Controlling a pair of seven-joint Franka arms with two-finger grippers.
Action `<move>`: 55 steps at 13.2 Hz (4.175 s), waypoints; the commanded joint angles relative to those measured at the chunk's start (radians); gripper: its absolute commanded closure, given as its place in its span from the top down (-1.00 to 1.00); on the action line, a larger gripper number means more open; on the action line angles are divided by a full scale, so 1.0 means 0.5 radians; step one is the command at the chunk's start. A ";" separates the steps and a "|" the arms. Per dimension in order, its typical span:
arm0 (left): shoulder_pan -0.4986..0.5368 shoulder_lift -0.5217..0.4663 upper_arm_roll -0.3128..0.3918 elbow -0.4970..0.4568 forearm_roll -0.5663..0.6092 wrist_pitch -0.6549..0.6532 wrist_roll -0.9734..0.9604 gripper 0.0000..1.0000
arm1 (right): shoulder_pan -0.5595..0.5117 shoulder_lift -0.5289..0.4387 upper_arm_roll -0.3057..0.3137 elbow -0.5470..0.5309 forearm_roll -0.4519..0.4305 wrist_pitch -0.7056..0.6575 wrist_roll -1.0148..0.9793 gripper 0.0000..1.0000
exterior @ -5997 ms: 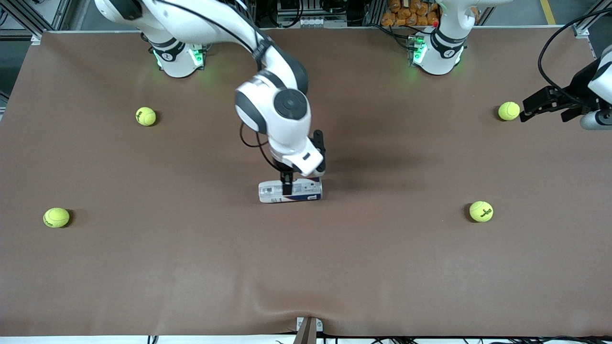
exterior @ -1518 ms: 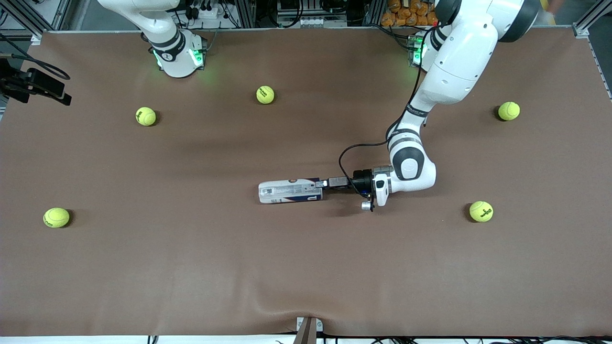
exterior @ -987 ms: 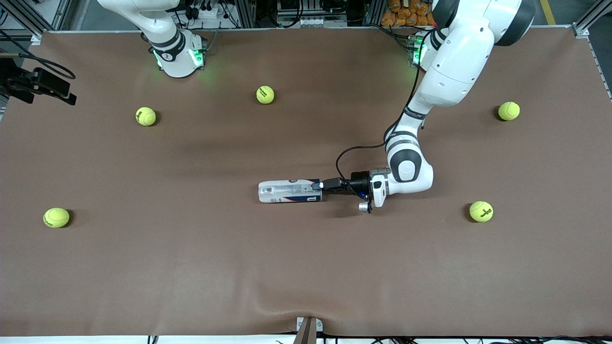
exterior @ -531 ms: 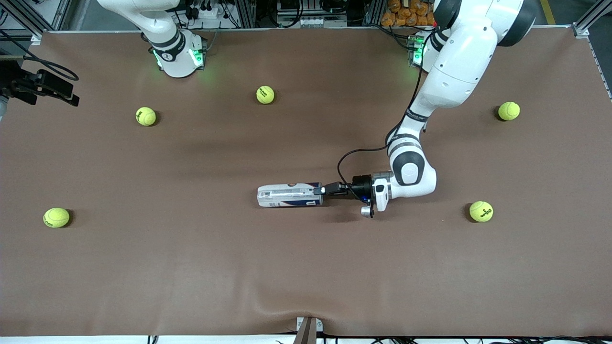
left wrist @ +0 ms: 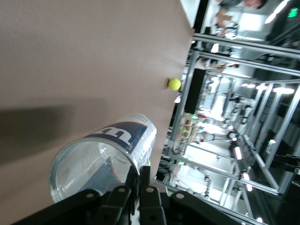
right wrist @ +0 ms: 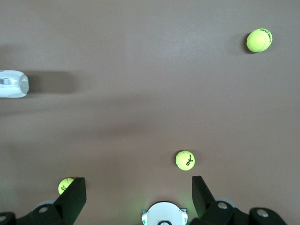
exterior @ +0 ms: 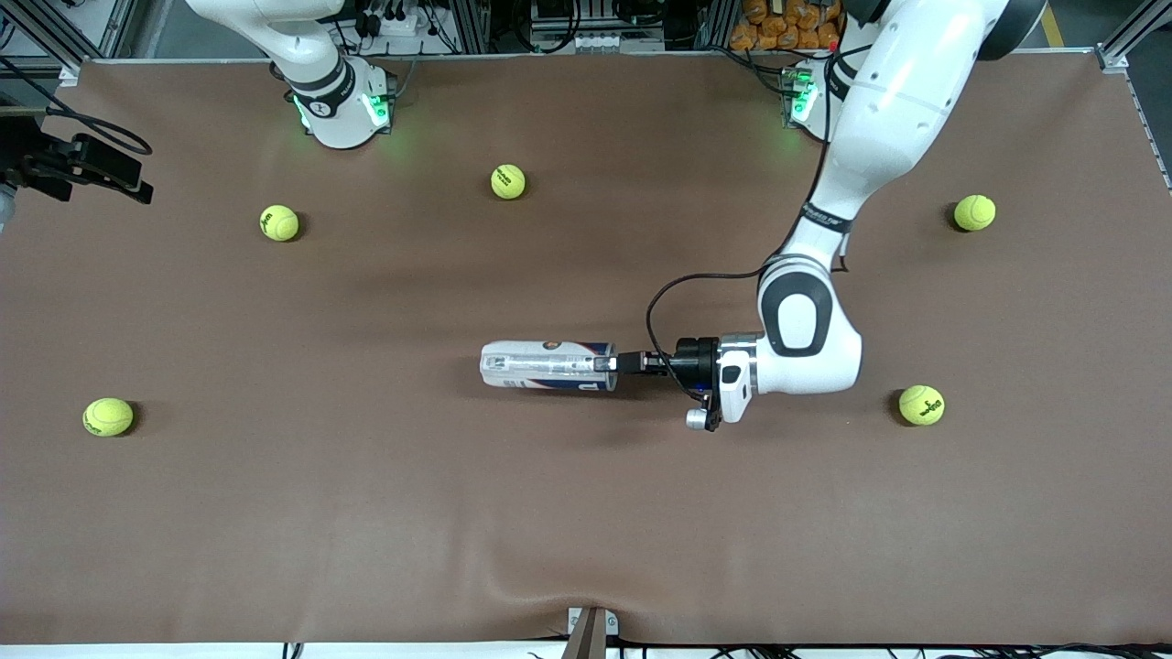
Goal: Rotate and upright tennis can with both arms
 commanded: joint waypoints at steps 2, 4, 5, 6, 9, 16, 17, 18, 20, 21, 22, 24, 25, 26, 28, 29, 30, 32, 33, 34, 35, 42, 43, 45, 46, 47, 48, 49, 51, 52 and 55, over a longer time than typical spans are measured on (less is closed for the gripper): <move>-0.034 -0.094 0.013 0.104 0.410 0.089 -0.493 -1.00 | 0.028 -0.003 -0.011 -0.003 -0.007 -0.002 0.016 1.00; -0.040 -0.103 0.013 0.196 0.613 0.089 -0.748 -1.00 | 0.028 -0.003 -0.011 -0.003 -0.007 -0.005 0.016 1.00; -0.061 -0.121 0.013 0.215 0.741 0.092 -0.874 -1.00 | 0.031 -0.003 -0.011 -0.003 -0.007 -0.005 0.016 1.00; -0.089 -0.124 0.016 0.254 0.879 0.092 -1.024 -1.00 | 0.031 -0.003 -0.011 -0.003 -0.007 -0.005 0.016 1.00; -0.165 -0.185 0.006 0.331 1.392 0.092 -1.588 -1.00 | 0.040 -0.003 -0.011 -0.003 -0.007 -0.008 0.019 1.00; -0.506 -0.235 0.013 0.408 2.413 -0.018 -2.622 -1.00 | 0.053 -0.003 -0.011 -0.003 -0.007 -0.002 0.019 1.00; -0.549 -0.235 0.010 0.442 2.545 -0.113 -2.754 -1.00 | 0.056 -0.003 -0.011 -0.003 -0.007 -0.002 0.019 1.00; -0.589 -0.235 0.004 0.445 2.607 -0.150 -2.825 -1.00 | 0.056 -0.003 -0.011 -0.003 -0.007 -0.005 0.022 1.00; -0.684 -0.238 0.016 0.454 2.696 -0.224 -2.975 -1.00 | 0.059 0.000 -0.011 -0.003 -0.007 -0.005 0.022 1.00; -0.709 -0.235 0.016 0.451 2.788 -0.227 -3.074 -1.00 | 0.062 0.000 -0.011 -0.003 -0.007 -0.005 0.022 1.00; -0.754 -0.232 0.016 0.451 2.859 -0.227 -3.147 -1.00 | 0.065 0.000 -0.011 -0.003 -0.007 -0.005 0.022 1.00; -0.795 -0.217 0.013 0.448 2.893 -0.227 -3.182 -1.00 | 0.074 0.000 -0.011 -0.003 -0.007 -0.005 0.025 1.00; -0.816 -0.204 0.016 0.448 2.902 -0.227 -3.228 -1.00 | 0.074 0.000 -0.011 -0.003 -0.007 -0.002 0.028 1.00; -0.816 -0.204 0.013 0.448 2.924 -0.227 -3.258 -1.00 | 0.074 0.000 -0.011 -0.003 -0.007 -0.002 0.028 1.00; -0.859 -0.180 0.013 0.445 2.942 -0.224 -3.277 -1.00 | 0.074 0.000 -0.011 -0.003 -0.007 -0.002 0.028 1.00; -0.868 -0.161 0.013 0.445 2.973 -0.224 -3.310 -1.00 | 0.074 0.000 -0.011 -0.003 -0.007 -0.005 0.028 1.00; -0.868 -0.161 0.007 0.445 3.009 -0.224 -3.338 -1.00 | 0.074 0.000 -0.011 -0.003 -0.007 -0.005 0.028 1.00; -0.871 -0.161 0.007 0.442 3.013 -0.224 -3.345 -1.00 | 0.074 0.000 -0.011 -0.003 -0.007 -0.005 0.028 1.00; -0.878 -0.152 0.010 0.442 3.016 -0.218 -3.345 -1.00 | 0.074 0.000 -0.011 -0.003 -0.007 -0.005 0.028 1.00; -0.884 -0.149 0.010 0.442 3.022 -0.215 -3.345 -1.00 | 0.074 0.000 -0.011 -0.003 -0.007 -0.005 0.028 1.00; -0.884 -0.143 0.010 0.442 3.022 -0.215 -3.345 -0.99 | 0.074 0.000 -0.011 -0.003 -0.007 -0.005 0.028 1.00; -0.884 -0.134 0.007 0.442 3.019 -0.203 -3.351 -0.24 | 0.077 0.000 -0.011 -0.006 -0.007 -0.008 0.028 1.00; -0.884 -0.146 0.007 0.445 3.016 -0.203 -3.354 -0.11 | 0.089 0.000 -0.011 -0.006 -0.007 -0.008 0.028 1.00; -0.881 -0.204 0.004 0.445 3.001 -0.203 -3.354 0.22 | 0.089 0.000 -0.011 -0.006 -0.007 -0.008 0.031 1.00; -0.881 -0.235 -0.003 0.448 2.997 -0.206 -3.354 0.53 | 0.089 0.000 -0.011 -0.006 -0.007 -0.008 0.031 1.00; -0.875 -0.265 -0.003 0.448 2.997 -0.212 -3.354 1.00 | 0.089 0.000 -0.011 -0.006 -0.007 -0.008 0.028 1.00; -0.865 -0.290 -0.006 0.448 2.997 -0.221 -3.351 1.00 | 0.089 0.003 -0.011 -0.006 -0.007 -0.008 0.028 1.00; -0.865 -0.311 -0.003 0.448 2.997 -0.230 -3.351 1.00 | 0.086 0.003 -0.011 -0.006 -0.007 -0.008 0.028 1.00; -0.844 -0.388 0.004 0.448 3.000 -0.303 -3.339 1.00 | 0.083 0.006 -0.011 -0.003 -0.007 -0.002 0.028 1.00; -0.795 -0.434 0.004 0.448 3.010 -0.353 -3.332 1.00 | 0.083 0.006 -0.011 -0.003 -0.007 -0.002 0.028 1.00; -0.685 -0.532 0.013 0.448 3.022 -0.405 -3.152 1.00 | 0.083 0.006 -0.011 -0.003 -0.007 -0.002 0.028 1.00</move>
